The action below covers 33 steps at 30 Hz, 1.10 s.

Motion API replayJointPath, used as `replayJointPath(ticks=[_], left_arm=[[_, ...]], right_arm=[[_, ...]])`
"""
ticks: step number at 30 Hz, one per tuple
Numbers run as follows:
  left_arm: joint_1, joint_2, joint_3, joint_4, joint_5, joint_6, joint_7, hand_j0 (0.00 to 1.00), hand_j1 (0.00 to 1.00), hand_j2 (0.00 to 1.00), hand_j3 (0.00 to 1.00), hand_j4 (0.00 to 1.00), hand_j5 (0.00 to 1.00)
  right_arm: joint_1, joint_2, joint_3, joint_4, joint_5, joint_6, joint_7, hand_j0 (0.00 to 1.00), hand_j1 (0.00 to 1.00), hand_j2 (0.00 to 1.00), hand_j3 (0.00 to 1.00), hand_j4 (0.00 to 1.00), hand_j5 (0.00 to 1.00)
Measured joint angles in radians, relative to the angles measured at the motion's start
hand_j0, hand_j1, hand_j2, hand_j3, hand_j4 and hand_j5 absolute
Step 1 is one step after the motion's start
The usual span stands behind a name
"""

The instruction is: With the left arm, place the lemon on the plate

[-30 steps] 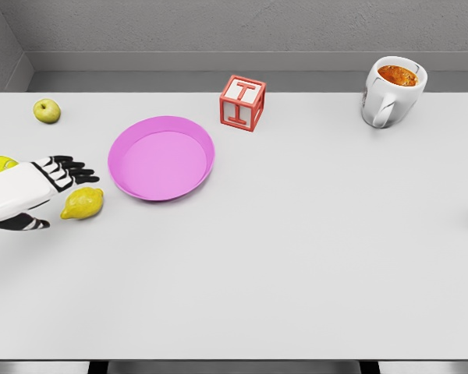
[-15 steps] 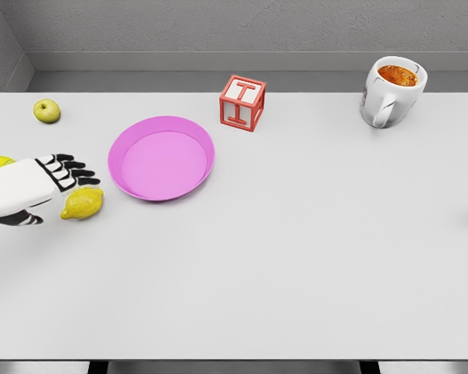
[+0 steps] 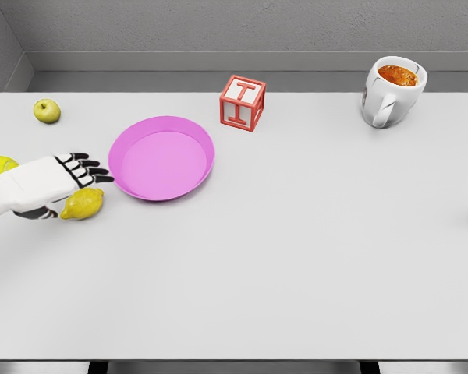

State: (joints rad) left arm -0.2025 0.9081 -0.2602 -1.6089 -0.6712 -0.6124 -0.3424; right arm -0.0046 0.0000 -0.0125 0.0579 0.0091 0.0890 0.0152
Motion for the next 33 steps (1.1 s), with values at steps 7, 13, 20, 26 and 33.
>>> replayJointPath(ticks=[7, 13, 20, 26, 33], left_arm=[[0.0, 0.001, -0.011, 0.033, -0.001, 0.0, 0.002, 1.0, 1.0, 1.0, 1.0, 1.0, 1.0], [-0.002, 0.0, -0.011, 0.041, -0.002, 0.0, 0.002, 1.0, 1.0, 1.0, 1.0, 1.0, 1.0], [-0.005, 0.0, -0.012, 0.041, -0.047, 0.0, 0.001, 1.0, 1.0, 1.0, 1.0, 1.0, 1.0], [-0.005, -0.006, -0.011, 0.034, -0.08, 0.0, 0.003, 1.0, 1.0, 1.0, 1.0, 1.0, 1.0], [-0.021, -0.007, -0.012, 0.039, -0.099, 0.0, 0.004, 1.0, 1.0, 1.0, 1.0, 1.0, 1.0]], right_arm=[[0.0, 0.0, 0.0, 0.0, 0.0, 0.0, 0.0, 1.0, 1.0, 1.0, 1.0, 1.0, 1.0], [0.0, 0.0, 0.0, 0.0, 0.0, 0.0, 0.0, 1.0, 1.0, 1.0, 1.0, 1.0, 1.0], [0.0, 0.0, 0.0, 0.0, 0.0, 0.0, 0.0, 1.0, 1.0, 1.0, 1.0, 1.0, 1.0], [0.0, 0.0, 0.0, 0.0, 0.0, 0.0, 0.0, 1.0, 1.0, 1.0, 1.0, 1.0, 1.0], [0.0, 0.0, 0.0, 0.0, 0.0, 0.0, 0.0, 1.0, 1.0, 1.0, 1.0, 1.0, 1.0]])
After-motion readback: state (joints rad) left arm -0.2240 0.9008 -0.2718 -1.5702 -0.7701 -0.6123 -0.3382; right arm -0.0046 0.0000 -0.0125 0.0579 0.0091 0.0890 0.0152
